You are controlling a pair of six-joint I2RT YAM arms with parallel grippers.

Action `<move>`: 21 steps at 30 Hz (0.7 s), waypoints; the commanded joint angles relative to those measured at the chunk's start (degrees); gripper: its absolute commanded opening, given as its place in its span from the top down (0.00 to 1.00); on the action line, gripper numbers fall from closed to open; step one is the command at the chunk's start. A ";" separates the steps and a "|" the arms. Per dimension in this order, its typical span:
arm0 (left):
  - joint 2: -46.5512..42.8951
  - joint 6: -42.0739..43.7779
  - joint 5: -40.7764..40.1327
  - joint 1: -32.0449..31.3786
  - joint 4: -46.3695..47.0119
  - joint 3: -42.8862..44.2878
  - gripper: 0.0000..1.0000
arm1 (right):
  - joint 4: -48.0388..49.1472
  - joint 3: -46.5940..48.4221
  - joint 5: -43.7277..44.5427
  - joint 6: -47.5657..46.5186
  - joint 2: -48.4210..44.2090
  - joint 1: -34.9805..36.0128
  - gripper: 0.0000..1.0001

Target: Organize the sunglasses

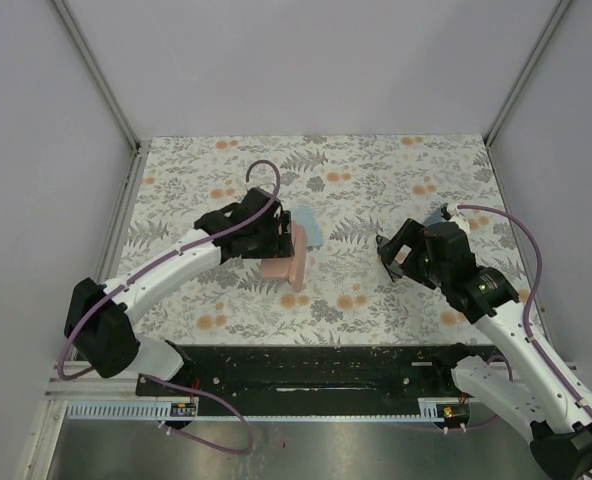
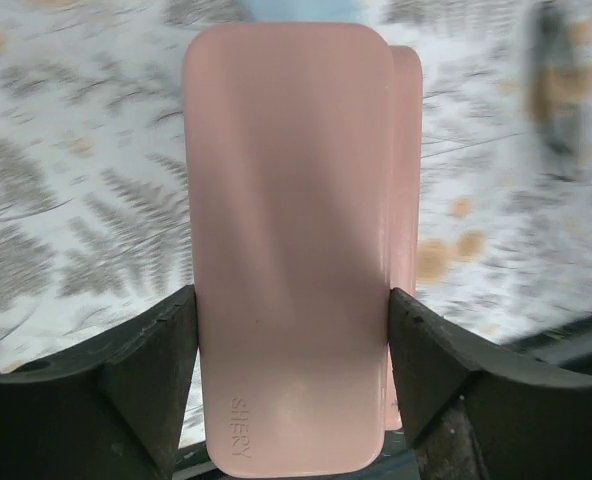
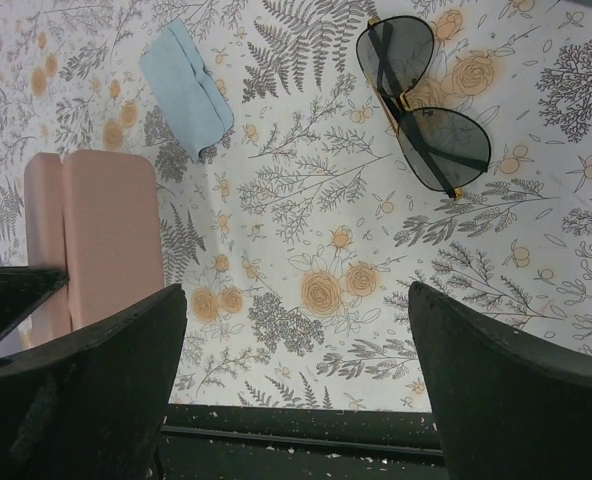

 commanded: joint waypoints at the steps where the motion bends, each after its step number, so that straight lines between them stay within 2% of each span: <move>1: 5.10 1.20 -26.84 -5.01 -15.82 10.63 0.50 | 2.48 0.18 -1.63 -0.45 0.19 -0.20 0.01; 2: 8.35 -0.63 -35.46 -7.20 -22.76 13.97 0.50 | 2.57 0.17 -1.63 -0.45 0.19 -0.20 0.01; 4: 15.55 -5.02 -46.57 -10.63 -35.33 21.35 0.50 | 2.92 0.00 -1.72 -0.45 0.45 -0.20 0.01; 7: 24.79 -12.32 -54.33 -13.80 -49.24 30.33 0.49 | 3.44 0.09 -2.16 -0.36 1.06 -0.20 0.01; 9: 29.01 -14.62 -56.54 -15.39 -53.49 34.03 0.47 | 3.62 0.26 -2.42 -0.18 1.42 -0.20 0.01; 17: 38.69 -14.54 -54.09 -17.77 -53.15 37.82 0.39 | 2.66 0.88 -1.90 0.17 -0.08 -0.20 0.01; 18: 39.05 -14.45 -53.83 -17.94 -53.15 38.17 0.36 | 2.48 0.96 -1.55 0.17 -0.08 -0.20 0.00; 21: 39.15 -13.92 -52.42 -18.47 -52.10 39.14 0.01 | 1.87 1.49 -1.02 0.17 0.27 -0.20 0.01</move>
